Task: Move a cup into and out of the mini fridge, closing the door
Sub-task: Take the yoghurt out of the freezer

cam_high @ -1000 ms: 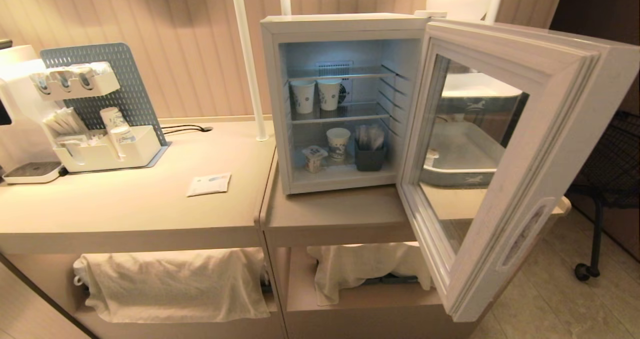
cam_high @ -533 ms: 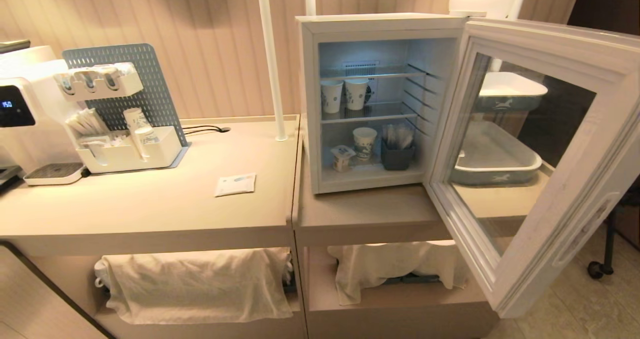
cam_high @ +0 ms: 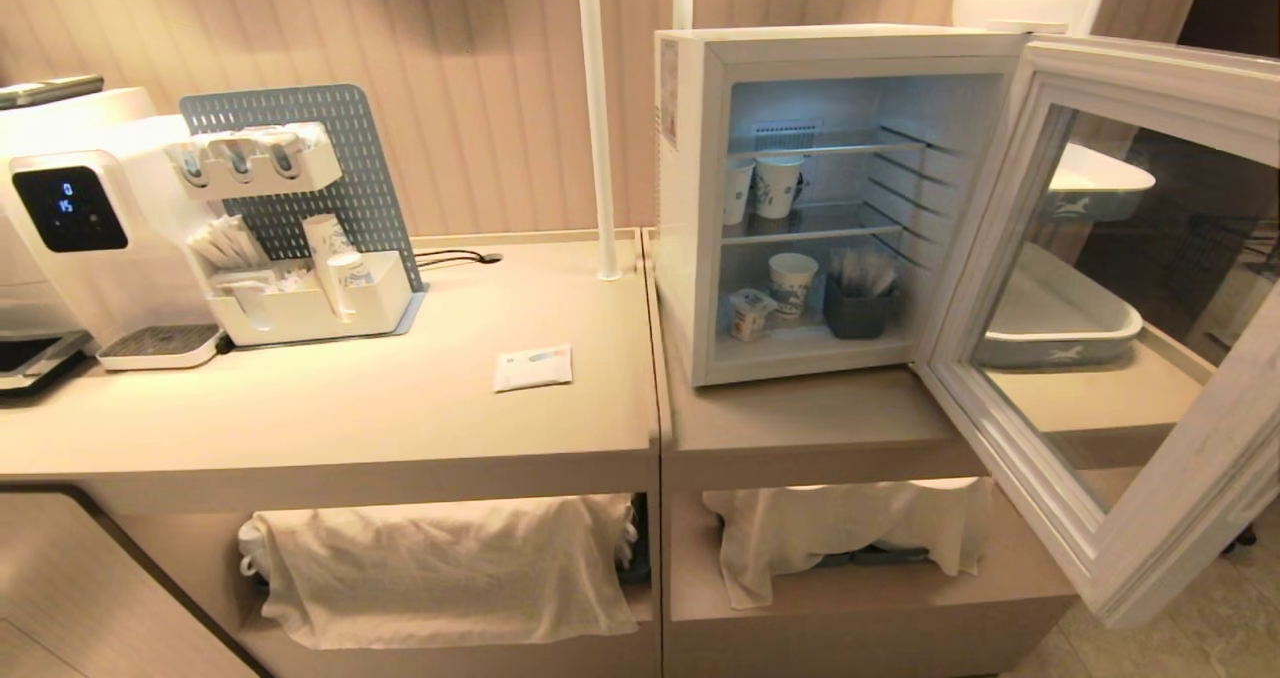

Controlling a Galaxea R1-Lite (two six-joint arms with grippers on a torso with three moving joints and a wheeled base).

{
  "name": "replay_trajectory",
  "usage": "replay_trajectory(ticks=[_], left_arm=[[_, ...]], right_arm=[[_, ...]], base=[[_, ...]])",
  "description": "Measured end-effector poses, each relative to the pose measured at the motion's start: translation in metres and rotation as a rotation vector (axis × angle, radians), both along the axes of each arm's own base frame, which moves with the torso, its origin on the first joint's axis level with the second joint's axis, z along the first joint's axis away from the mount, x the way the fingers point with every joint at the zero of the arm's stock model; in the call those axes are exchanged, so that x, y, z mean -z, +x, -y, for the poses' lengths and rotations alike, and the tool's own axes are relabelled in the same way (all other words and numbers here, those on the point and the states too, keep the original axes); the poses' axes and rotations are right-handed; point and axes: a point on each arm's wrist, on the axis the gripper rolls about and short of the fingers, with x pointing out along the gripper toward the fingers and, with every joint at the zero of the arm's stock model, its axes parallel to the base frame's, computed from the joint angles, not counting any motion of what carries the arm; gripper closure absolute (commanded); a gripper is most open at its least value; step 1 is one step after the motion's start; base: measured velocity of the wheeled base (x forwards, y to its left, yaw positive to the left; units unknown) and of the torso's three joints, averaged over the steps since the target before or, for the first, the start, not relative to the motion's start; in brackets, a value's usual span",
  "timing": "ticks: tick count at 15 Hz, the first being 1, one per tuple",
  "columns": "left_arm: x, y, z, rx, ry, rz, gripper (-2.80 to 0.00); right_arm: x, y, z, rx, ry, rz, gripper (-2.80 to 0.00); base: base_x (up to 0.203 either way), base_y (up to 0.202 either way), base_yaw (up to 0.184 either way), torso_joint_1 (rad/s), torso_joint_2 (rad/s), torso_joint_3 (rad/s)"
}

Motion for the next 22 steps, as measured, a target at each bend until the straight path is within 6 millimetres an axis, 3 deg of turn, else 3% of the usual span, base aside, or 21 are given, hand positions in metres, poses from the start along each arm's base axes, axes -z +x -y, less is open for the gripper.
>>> replay_trajectory(ticks=[7,12,22], left_arm=[[-0.0001,0.0000,0.0000,0.000,-0.003,0.001,0.00],[-0.0003,0.0000,0.0001,-0.002,0.009,0.003,0.00],[-0.0003,0.0000,0.0000,0.001,0.009,0.003,0.00]], right_arm=[[-0.0002,-0.0001,0.0000,0.000,0.002,0.000,0.00],[0.0001,0.0000,0.0001,-0.002,0.002,-0.001,0.00],[-0.0002,0.0000,0.0000,0.000,0.002,0.001,0.00]], base=[[0.000,0.184,-0.003,0.004,0.00,0.002],[0.010,0.022,0.001,0.001,0.00,0.001],[0.186,0.000,-0.001,0.002,0.00,0.004]])
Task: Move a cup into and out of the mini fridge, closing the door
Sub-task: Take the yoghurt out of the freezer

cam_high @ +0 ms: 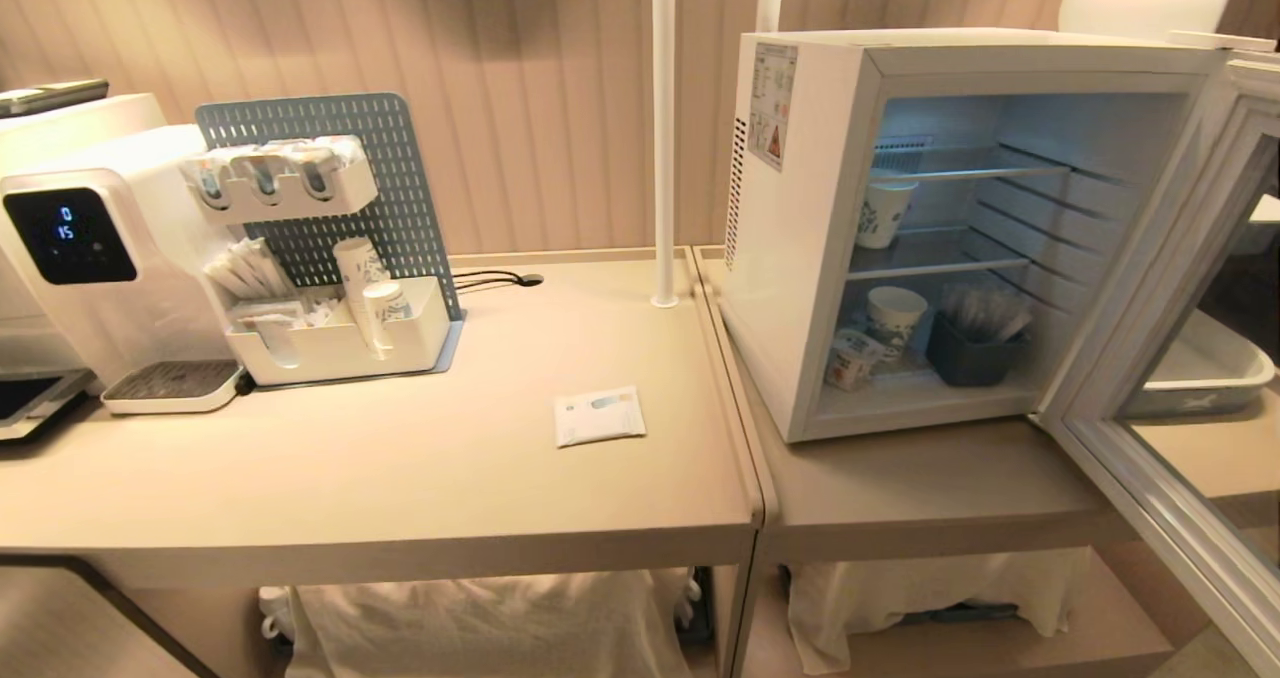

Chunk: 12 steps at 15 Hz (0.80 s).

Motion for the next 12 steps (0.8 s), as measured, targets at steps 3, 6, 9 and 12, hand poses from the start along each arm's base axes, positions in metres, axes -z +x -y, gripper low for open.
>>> replay_trajectory(ticks=[3,6,9,12], left_arm=[[0.000,0.000,0.000,0.000,-0.006,0.000,0.00],[0.000,0.000,0.000,-0.002,-0.009,0.000,0.00],[0.000,0.000,0.000,-0.003,-0.030,0.002,0.00],[0.000,0.000,0.000,-0.003,-0.038,0.001,0.00]], right_arm=[[-0.001,0.000,0.000,-0.001,-0.012,0.005,0.00],[-0.050,-0.015,0.000,-0.001,-0.015,0.144,0.00],[-0.120,-0.017,0.000,-0.010,-0.018,0.181,0.00],[-0.161,0.032,-0.002,-0.088,-0.016,-0.008,0.00]], base=[[0.097,0.000,-0.005,0.003,0.00,0.001],[0.000,0.000,0.000,0.000,0.00,0.000],[0.000,0.000,0.000,0.000,0.00,0.000],[0.000,0.000,0.000,0.000,0.00,0.000]])
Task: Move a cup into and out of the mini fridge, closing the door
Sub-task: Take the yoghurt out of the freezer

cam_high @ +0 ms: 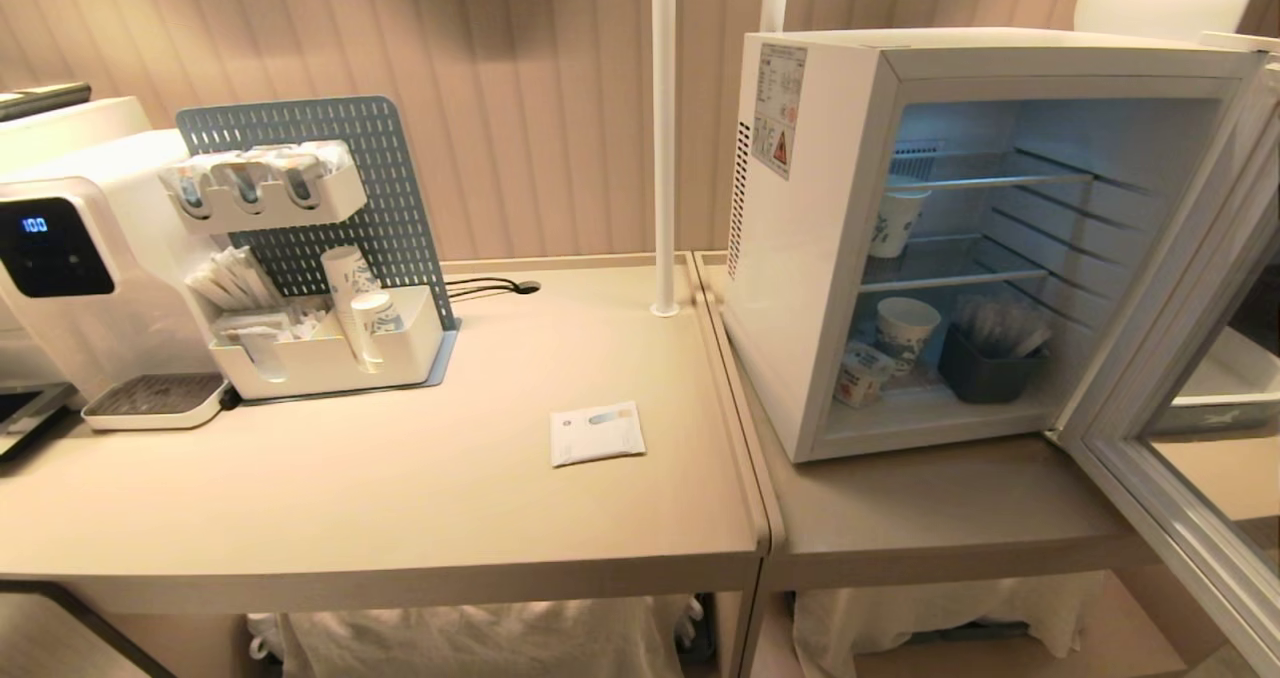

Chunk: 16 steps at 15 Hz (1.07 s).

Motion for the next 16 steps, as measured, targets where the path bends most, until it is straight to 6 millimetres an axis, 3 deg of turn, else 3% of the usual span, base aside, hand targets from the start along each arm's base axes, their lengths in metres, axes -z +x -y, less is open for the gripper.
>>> replay_trajectory(ticks=[2,4,8,12,16], left_arm=[[0.000,0.000,0.000,-0.001,-0.002,0.000,0.00],[0.000,0.000,0.000,-0.001,-0.004,0.000,0.00],[0.000,0.000,0.000,-0.001,-0.004,0.000,0.00],[0.000,0.000,0.000,-0.001,-0.008,0.000,0.00],[0.000,0.000,0.000,-0.001,-0.008,0.000,0.00]], right_arm=[[-0.002,0.044,-0.003,-0.091,0.009,-0.189,0.00],[0.010,0.087,-0.007,-0.177,0.029,-0.367,0.00],[0.058,0.158,-0.021,-0.230,0.052,-0.584,0.00],[0.110,0.215,-0.044,-0.128,0.030,-0.624,0.00],[0.156,0.264,-0.075,0.017,0.029,-0.481,0.00]], base=[[0.000,0.000,0.000,0.000,0.00,0.000],[0.000,0.000,0.000,0.000,0.00,0.000],[0.000,0.000,0.000,0.000,0.00,0.000],[0.000,0.000,0.000,0.000,0.00,0.000],[0.000,0.000,0.000,0.000,0.00,0.000]])
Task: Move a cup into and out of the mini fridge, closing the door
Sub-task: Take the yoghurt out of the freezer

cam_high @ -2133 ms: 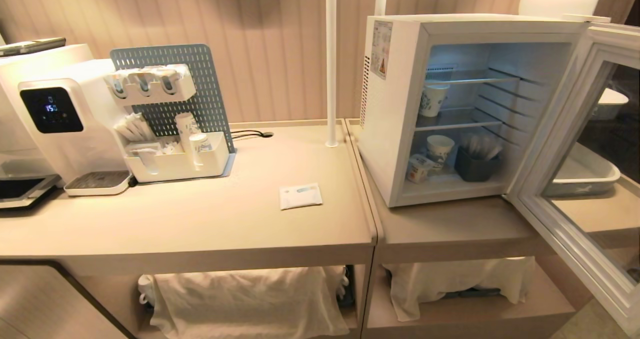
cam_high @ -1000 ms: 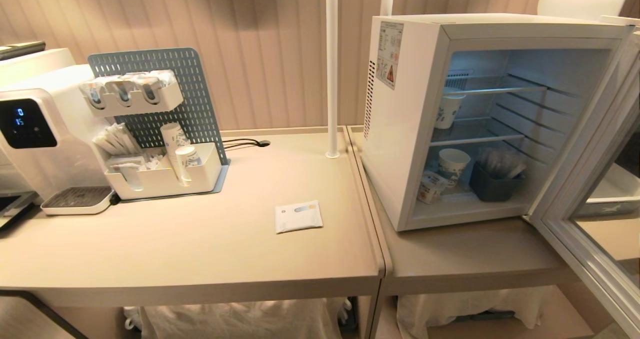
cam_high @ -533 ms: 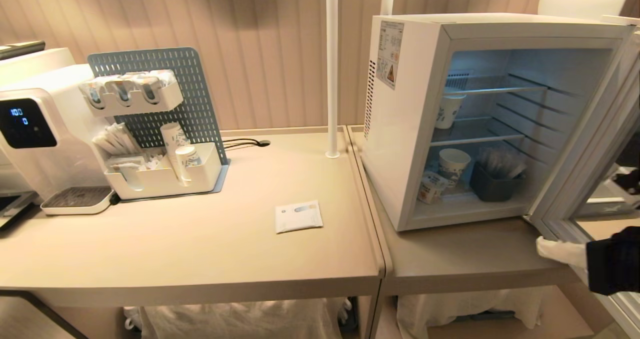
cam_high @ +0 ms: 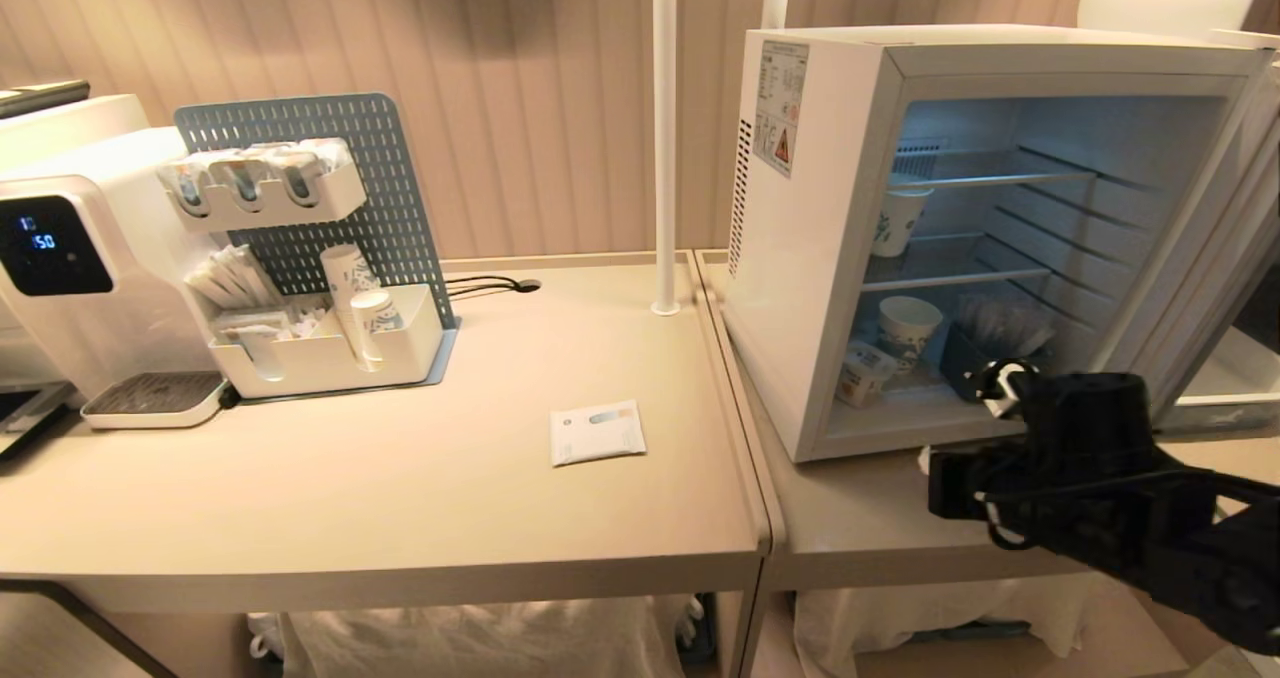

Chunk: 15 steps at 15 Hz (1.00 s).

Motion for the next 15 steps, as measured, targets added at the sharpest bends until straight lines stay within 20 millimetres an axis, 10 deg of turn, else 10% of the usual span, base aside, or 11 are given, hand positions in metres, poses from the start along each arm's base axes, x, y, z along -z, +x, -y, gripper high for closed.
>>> replay_trajectory(ticks=[4,5,15], left_arm=[[0.000,0.000,0.000,0.000,0.000,0.000,0.00],[0.000,0.000,0.000,0.000,0.000,0.000,0.00],[0.000,0.000,0.000,0.000,-0.001,0.000,0.00]], right_arm=[[0.038,0.033,-0.022,0.099,-0.090,0.213,0.00],[0.043,0.039,-0.026,0.119,-0.116,0.263,-2.80],[0.053,0.072,-0.031,0.139,-0.165,0.280,-2.80]], base=[[0.000,0.000,0.000,0.000,0.00,0.000],[0.000,0.000,0.000,0.000,0.00,0.000],[0.000,0.000,0.000,0.000,0.00,0.000]])
